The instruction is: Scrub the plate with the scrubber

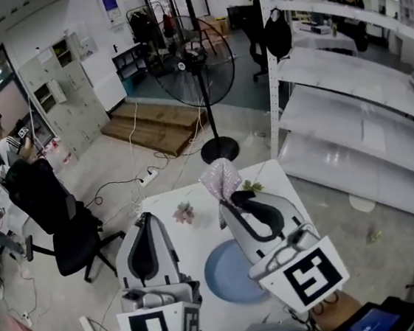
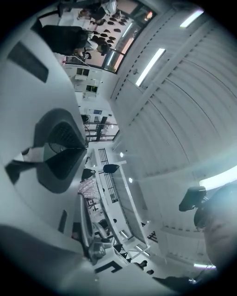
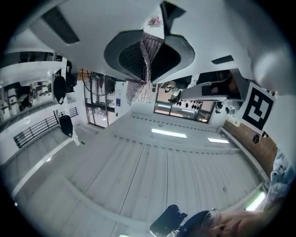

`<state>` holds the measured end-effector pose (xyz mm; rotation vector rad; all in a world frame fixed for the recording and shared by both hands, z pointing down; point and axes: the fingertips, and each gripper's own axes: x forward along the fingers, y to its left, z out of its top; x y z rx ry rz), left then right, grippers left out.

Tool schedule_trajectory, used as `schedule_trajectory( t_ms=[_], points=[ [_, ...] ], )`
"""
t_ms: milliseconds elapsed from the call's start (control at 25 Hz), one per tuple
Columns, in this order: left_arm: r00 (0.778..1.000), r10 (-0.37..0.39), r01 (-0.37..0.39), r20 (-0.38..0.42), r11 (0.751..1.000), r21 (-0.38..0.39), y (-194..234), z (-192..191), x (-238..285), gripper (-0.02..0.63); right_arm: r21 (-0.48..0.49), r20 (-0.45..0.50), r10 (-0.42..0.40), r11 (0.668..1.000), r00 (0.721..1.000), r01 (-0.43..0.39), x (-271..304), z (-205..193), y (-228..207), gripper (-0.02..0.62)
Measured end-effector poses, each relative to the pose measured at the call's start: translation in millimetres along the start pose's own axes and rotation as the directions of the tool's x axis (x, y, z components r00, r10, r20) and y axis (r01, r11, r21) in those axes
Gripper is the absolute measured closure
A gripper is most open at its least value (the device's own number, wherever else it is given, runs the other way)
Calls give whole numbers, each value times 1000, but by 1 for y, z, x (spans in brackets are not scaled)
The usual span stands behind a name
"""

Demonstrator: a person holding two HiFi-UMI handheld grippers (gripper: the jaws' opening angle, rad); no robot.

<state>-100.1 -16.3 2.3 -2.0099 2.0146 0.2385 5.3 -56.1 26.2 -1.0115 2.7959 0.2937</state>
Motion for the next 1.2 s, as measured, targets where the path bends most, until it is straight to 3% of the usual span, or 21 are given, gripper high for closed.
schedule_trajectory(
  t_ms=[280,600,800,1200],
  points=[
    [997,-26,28,-72,999,24,-16,-31,-2,598,20,-15,-52,998,999,52,-13,-31,-7,549],
    [996,-48,51,-75,998,43,-34,-27,-6,598,31,-4,-72,997,997,72,-28,-28,-9,549],
    [991,-58,62,-118,998,29,-44,-37,-12,598,31,-10,-65,997,998,65,-33,-30,-12,549],
    [995,-37,43,-91,997,68,-47,-31,-7,598,36,-10,-54,998,998,54,-33,-32,-15,548]
  ],
)
